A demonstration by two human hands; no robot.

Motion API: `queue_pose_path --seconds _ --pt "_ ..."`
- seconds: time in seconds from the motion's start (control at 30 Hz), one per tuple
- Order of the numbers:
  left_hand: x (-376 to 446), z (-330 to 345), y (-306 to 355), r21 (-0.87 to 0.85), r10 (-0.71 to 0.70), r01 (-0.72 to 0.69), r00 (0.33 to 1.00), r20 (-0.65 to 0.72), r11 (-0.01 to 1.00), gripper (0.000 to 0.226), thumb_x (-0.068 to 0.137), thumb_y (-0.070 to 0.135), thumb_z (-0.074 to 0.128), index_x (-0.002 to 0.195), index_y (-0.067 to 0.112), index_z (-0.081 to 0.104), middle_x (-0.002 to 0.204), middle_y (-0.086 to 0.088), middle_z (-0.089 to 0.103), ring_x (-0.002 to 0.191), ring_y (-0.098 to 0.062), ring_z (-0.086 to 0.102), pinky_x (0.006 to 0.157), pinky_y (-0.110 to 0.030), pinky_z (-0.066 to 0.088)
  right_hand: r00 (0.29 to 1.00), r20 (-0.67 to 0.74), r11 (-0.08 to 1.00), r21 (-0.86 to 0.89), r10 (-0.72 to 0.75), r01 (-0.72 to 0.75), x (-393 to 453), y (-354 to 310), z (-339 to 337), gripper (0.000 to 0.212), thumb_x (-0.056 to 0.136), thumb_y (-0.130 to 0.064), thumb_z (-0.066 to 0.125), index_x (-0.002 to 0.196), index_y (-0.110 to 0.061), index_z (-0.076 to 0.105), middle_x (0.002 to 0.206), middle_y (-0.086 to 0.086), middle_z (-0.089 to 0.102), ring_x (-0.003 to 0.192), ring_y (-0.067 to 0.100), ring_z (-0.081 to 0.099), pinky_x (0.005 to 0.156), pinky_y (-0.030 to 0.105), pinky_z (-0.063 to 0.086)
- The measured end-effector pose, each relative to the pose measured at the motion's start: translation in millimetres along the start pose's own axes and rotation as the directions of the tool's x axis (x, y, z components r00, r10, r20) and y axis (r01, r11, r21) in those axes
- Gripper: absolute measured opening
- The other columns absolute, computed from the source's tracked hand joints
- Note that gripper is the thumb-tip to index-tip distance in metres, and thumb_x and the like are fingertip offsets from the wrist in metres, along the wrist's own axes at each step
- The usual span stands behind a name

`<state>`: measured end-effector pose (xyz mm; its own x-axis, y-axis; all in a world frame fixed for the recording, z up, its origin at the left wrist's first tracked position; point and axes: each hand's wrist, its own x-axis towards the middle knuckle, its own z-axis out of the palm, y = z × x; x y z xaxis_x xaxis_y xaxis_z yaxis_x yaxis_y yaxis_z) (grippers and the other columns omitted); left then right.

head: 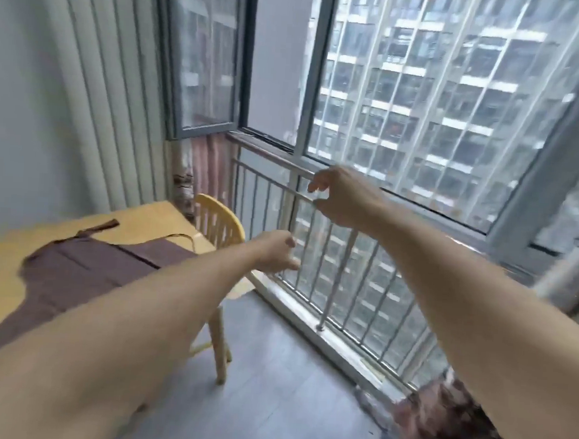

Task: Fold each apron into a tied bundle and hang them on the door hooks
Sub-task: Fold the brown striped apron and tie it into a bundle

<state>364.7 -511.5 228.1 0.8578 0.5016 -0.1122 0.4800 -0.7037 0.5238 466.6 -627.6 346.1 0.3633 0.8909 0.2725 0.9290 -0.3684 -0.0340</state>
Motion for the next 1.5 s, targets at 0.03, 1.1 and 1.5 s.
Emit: queue_pose_path --seconds 0.03,1.1,1.5 --pt "-10.4 -14.3 -50.7 -0.006 -0.084 0.084 0.996 -0.002 0.996 0.061 0.089 0.039 0.076 0.138 0.011 0.053 0.137 -0.007 0.057 0.125 -0.026 0.055 0.102 -0.036 0.047 0.999 0.036 0.999 0.043 -0.028 0.026 20.3 -37.9 27.6 0.027 0.090 -0.028 0.067 0.115 -0.035 0.068 0.114 -0.006 0.066 0.104 0.021 0.065 0.080 0.034 0.056" --pt "-44.5 6.9 -729.2 -0.303 -0.915 0.883 0.396 0.074 0.358 0.074 0.094 0.038 0.064 0.155 0.017 0.027 0.152 -0.008 0.042 0.133 -0.031 0.044 0.108 -0.047 0.044 0.625 0.765 0.920 0.344 -0.157 -0.189 345.0 -394.9 594.0 0.064 0.093 -0.003 0.055 0.150 -0.026 0.039 0.131 0.006 0.062 0.079 0.014 0.068 0.061 0.029 0.060" --pt "26.1 23.3 -827.7 -0.354 -0.974 0.908 0.204 -0.095 0.224 0.052 0.095 0.046 0.065 0.117 -0.001 0.064 0.088 -0.012 0.071 0.063 -0.020 0.058 0.054 -0.028 0.038 0.795 0.603 0.959 0.257 -0.063 -0.119 501.4 -394.6 695.5 0.072 0.103 -0.023 0.054 0.161 -0.027 0.011 0.162 0.003 0.024 0.124 0.031 0.056 0.075 0.040 0.054"
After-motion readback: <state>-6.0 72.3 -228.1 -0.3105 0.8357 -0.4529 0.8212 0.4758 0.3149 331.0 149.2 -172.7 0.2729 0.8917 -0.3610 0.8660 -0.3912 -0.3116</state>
